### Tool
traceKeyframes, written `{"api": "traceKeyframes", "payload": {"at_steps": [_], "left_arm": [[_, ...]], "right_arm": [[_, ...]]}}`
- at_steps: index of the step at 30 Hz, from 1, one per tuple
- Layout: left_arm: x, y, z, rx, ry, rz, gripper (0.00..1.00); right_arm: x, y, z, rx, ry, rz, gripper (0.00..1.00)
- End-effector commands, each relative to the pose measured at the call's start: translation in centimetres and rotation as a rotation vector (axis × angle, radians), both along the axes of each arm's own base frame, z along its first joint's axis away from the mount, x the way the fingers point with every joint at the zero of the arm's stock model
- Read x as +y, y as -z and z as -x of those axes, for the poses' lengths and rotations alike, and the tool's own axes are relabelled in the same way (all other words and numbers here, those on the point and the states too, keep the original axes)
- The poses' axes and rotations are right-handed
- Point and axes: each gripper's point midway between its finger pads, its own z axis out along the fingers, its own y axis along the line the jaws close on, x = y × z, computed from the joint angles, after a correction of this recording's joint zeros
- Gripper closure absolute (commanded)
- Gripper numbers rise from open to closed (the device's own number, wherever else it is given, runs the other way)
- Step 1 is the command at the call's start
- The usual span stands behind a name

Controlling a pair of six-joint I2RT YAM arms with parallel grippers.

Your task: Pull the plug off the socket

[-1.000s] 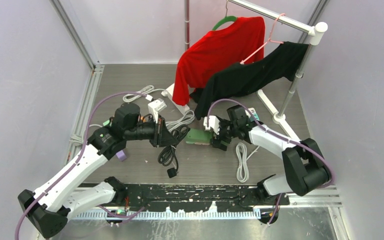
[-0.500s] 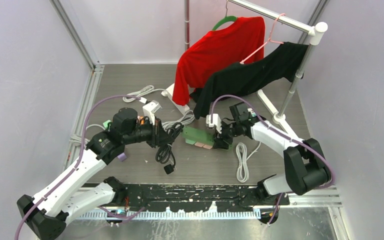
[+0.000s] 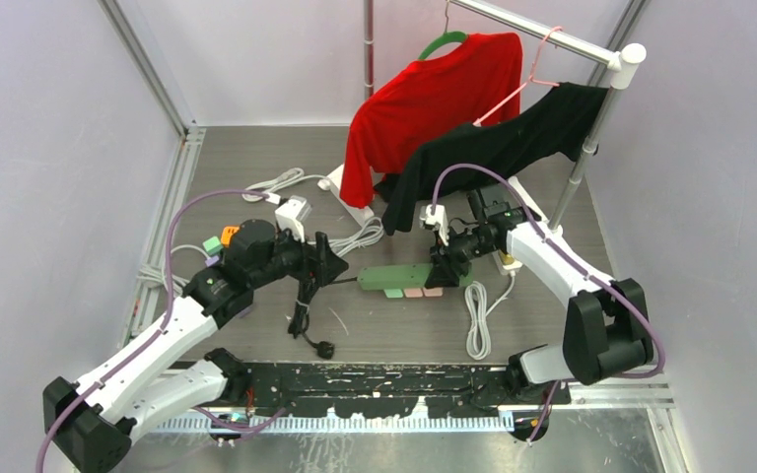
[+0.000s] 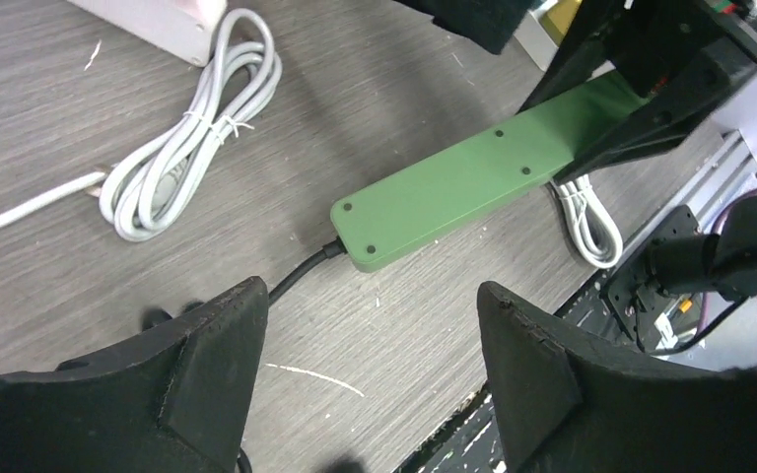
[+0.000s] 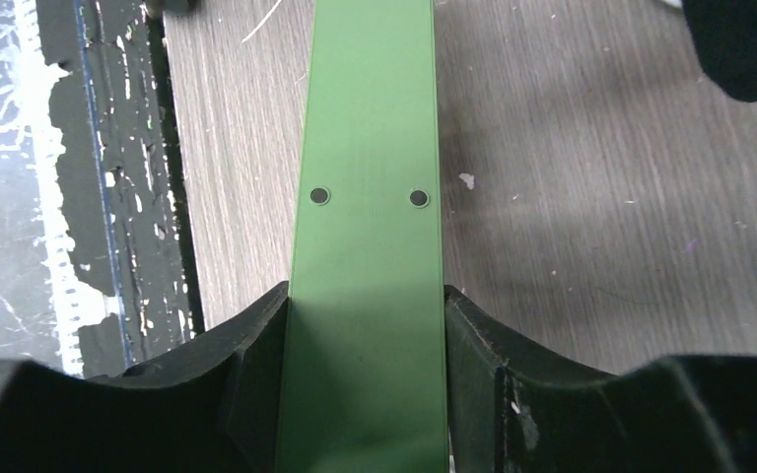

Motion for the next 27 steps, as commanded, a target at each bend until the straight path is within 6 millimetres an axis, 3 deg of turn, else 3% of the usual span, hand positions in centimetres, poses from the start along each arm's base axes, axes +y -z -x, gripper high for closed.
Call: {"api": "traceKeyframes", "payload": {"at_steps": [1,6,9,12,14,18,27], "left_arm": [[-1.3,-2.3,-0.2,-0.123,0.094,0.045,0.22],[-4.2,-5.8,2.3,-0.341,0.318,0.179,0.22],[-5.8,-6.2,3.0,-0.565,0.412,0.109,0.20],[-7.6,-3.9,2.8,-0.719,0.500,-0.057,0.19],[-8.3,-1.3,2.3,-0.785,0.558,-0.202,0.19],[-8.1,2.8,1.6,-0.809,0.639,-0.408,0.19],[-8.3,7.0,1.0,-0.869,0.644,-0.584,0.19]], "right_arm": [[0.9,-2.0,-0.2,0.040,-0.020,-0.067,0.99],[0.6,-2.9,-0.2,0.070,-0.012,-0.086,0.99],[0.6,-3.1,0.1,0.067,-0.022,-0.091,0.99],[0.5,-3.0,0.2,0.069,-0.033,-0.087,0.99],[0.5,-3.0,0.4,0.082,-0.037,-0.088,0.99],[0.6,-2.8,0.4,0.096,-0.045,-0.088,0.99],[0.6,-2.3,0.9,0.152,-0.069,-0.086,0.99]]}}
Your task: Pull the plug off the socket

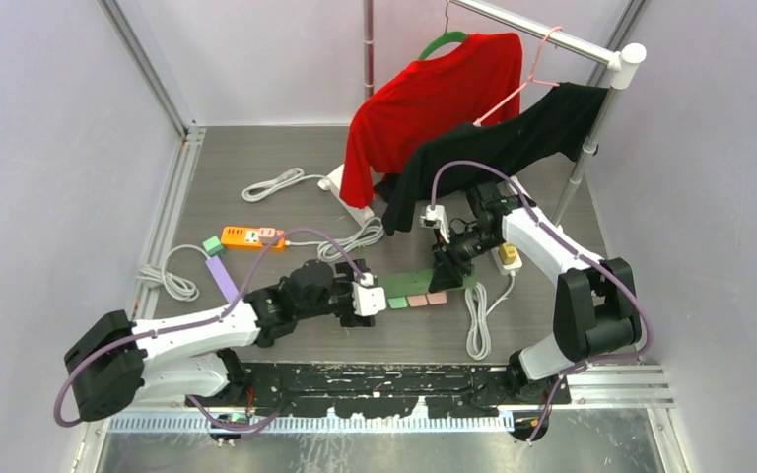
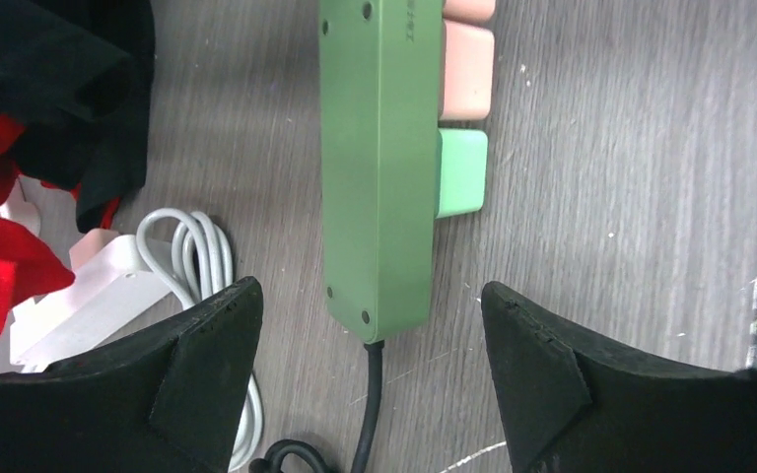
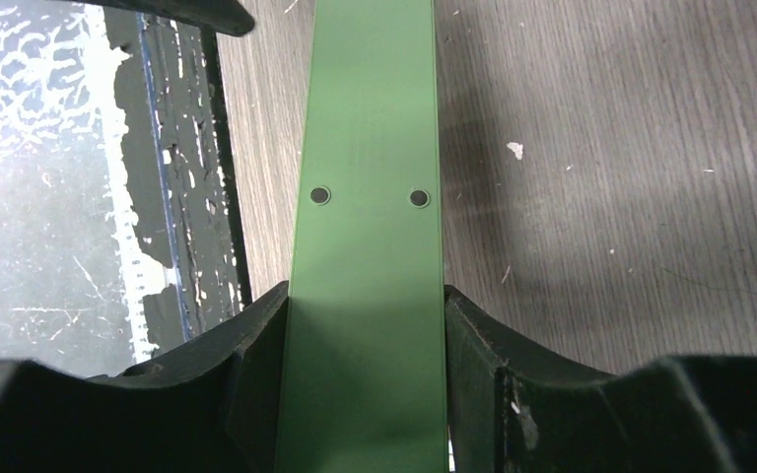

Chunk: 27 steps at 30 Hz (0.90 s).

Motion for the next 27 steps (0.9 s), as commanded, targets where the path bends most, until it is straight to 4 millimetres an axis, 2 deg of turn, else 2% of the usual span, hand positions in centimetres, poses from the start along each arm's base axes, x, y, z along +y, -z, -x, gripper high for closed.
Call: {"api": "traceKeyframes", "payload": {"at_steps": [1,6,8,13,17,27], "left_arm": [[-0.9,-0.2,-1.8,-0.158,-0.032,-0.028,0.19],[-1.5,1.6,-2.0,-0.165,-0.050,-0.062,0.20],[-1.4,2.6,-2.5,-0.156,-0.078,-0.095,0.26],[-1.7,3.5,-3.2,-0.140,-0.110,-0.127,0.42],[-1.9,4.4,-3.3,-0.118,-0.118,-0.137,0.50],[-3.0,4.2,-3.4,-0.081,-0.137,-0.072,0.51]], "right_arm": [[1.3,-2.8,-0.2,-0.017,-0.036,-0.113,0.99],[1.4,-2.7,-0.1,-0.008,-0.036,-0.113,0.99],[1.4,-2.7,-0.1,-0.006,-0.037,-0.113,0.99],[1.4,-2.6,-0.1,0.002,-0.037,-0.116,0.99],[1.4,-2.4,0.0,0.018,-0.036,-0.114,0.99],[1.7,-2.1,0.2,0.069,-0.042,-0.130,0.99]]}}
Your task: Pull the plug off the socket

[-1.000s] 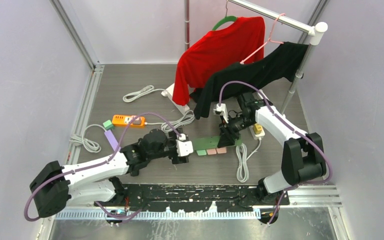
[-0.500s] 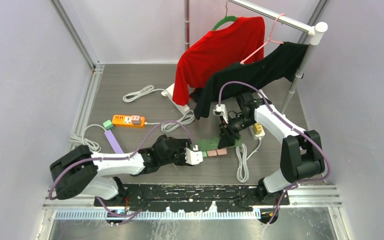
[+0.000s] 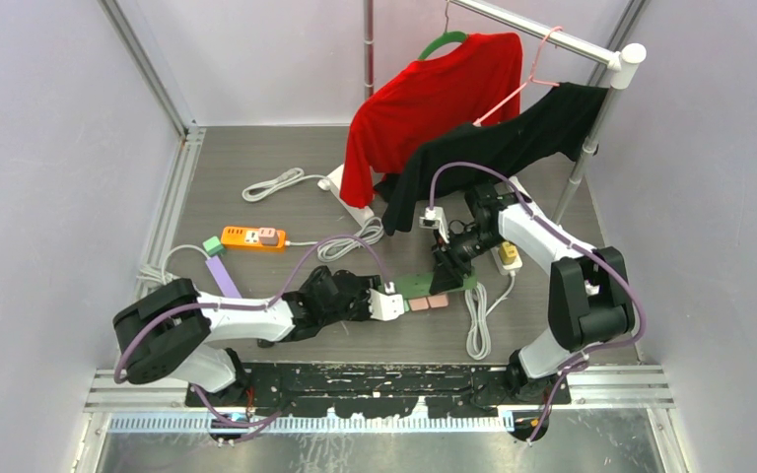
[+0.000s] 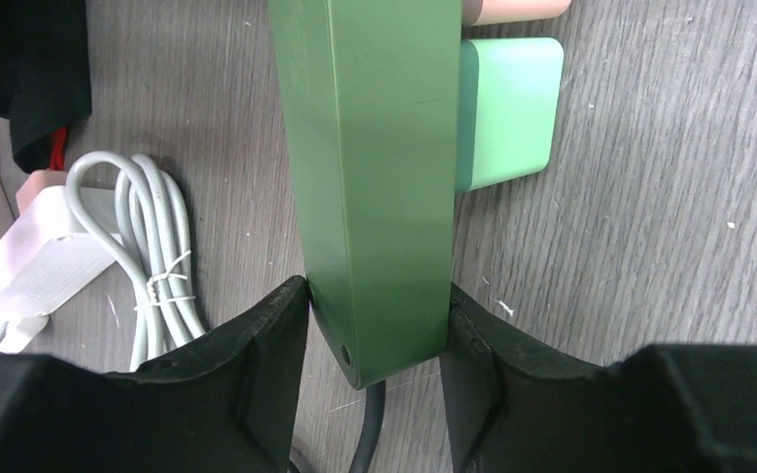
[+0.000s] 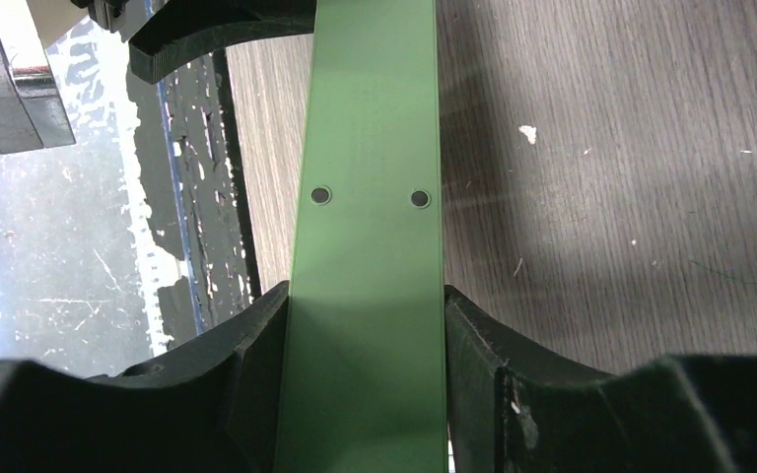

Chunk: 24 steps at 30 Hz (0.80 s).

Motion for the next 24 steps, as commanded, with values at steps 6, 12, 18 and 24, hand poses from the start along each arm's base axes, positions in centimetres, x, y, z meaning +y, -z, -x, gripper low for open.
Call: {"api": "traceKeyframes", "payload": {"at_steps": [6,12,18,24], "left_arm": [[-2.8,-3.5,-0.9,-0.027,-0.024,0.179,0.48],[-3.1,-3.8,-0.6,-0.003,-0.023,0.219,0.46],[-2.1,-2.8,0.1,0.035,-0.028,0.183,0.77],[-0.3,-2.7,1.5,0.166,-0.106,0.214,1.00]], "right_arm": [[2.1,-2.9,0.0,0.035,-0.035,-0.149,0.99],[2.2,-2.5,0.1,0.059,-0.039,-0.148,0.99],[2.2,-2.1,0.0,0.080,-0.038,-0.133,0.92],[1.7,-3.0,-0.2,0.040,-0.039,-0.124,0.41]]}}
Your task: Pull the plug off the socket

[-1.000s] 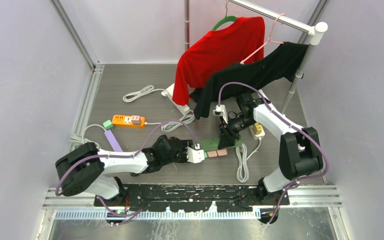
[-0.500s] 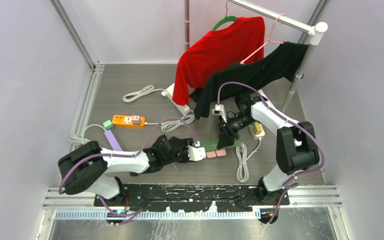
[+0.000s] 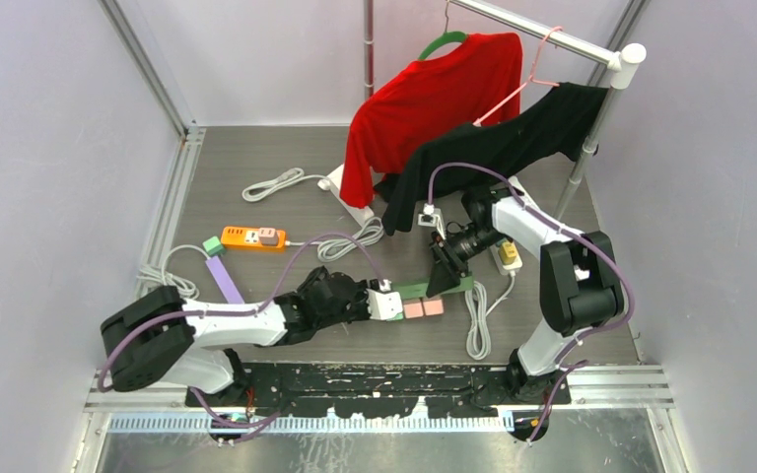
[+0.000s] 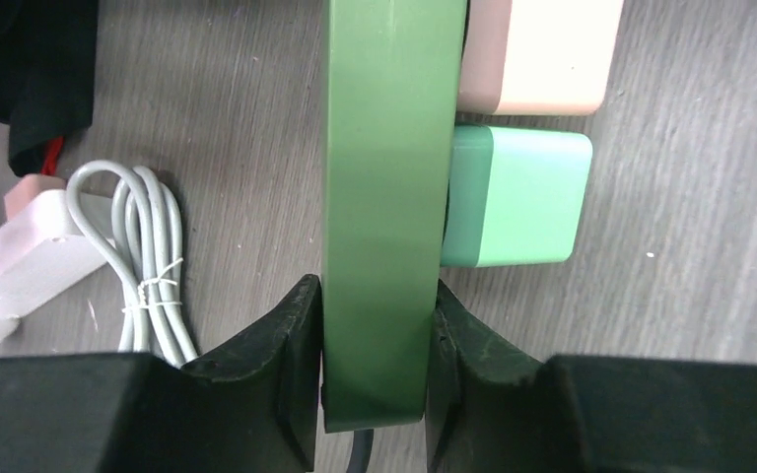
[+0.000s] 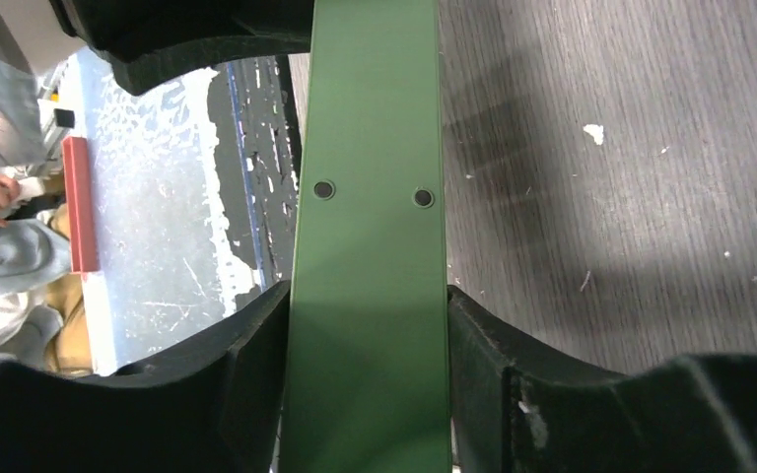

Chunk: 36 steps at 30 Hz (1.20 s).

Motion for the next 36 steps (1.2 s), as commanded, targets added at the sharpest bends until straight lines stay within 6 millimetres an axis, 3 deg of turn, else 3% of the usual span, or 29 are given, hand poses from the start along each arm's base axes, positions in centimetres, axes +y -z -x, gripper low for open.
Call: {"api": "traceKeyframes", "payload": {"at_steps": [1,6,11,13,16,23,27,32,36], "left_arm": [[0.4,-1.6,1.0,0.167,-0.085,0.135,1.00],[0.8,-1.7,3.0,0.385,-0.052,0.187,1.00],[1.2,-1.5,3.6,0.587,-0.064,0.215,1.00],[1.4,-0.8,3.6,0.701,-0.083,0.213,1.00],[1.2,-1.3,3.7,0.892,-0.072,0.256,1.00],[-0.3,-1.5,5.1,1.339,-0.013,0.283,1.00],[-0.3,0.0,5.4,1.440,-0.048,0.237,1.00],[-0.2,1.2,5.1,1.488,-0.092,0.227,1.00],[-0.2,2.3,4.8,1.527,-0.133,0.207,0.95]], "right_arm": [[0.8,-3.7,-1.4,-0.172,-0.040,-0.112,0.34],[-1.6,-7.6,-2.7,-0.312,0.068,-0.181,0.10],[-3.7,-9.7,-1.3,-0.515,0.044,-0.234,0.00],[-3.6,-9.0,0.4,-0.608,-0.020,-0.275,0.00],[-3.3,-7.8,1.7,-0.744,-0.114,-0.323,0.00],[-3.4,-2.9,1.9,-0.855,-0.277,-0.216,0.00],[-3.3,-1.1,0.0,-0.959,-0.286,-0.122,0.00],[-2.9,0.0,-0.2,-0.977,-0.328,-0.096,0.00],[-2.2,1.2,-1.5,-0.992,-0.315,-0.037,0.00]]}}
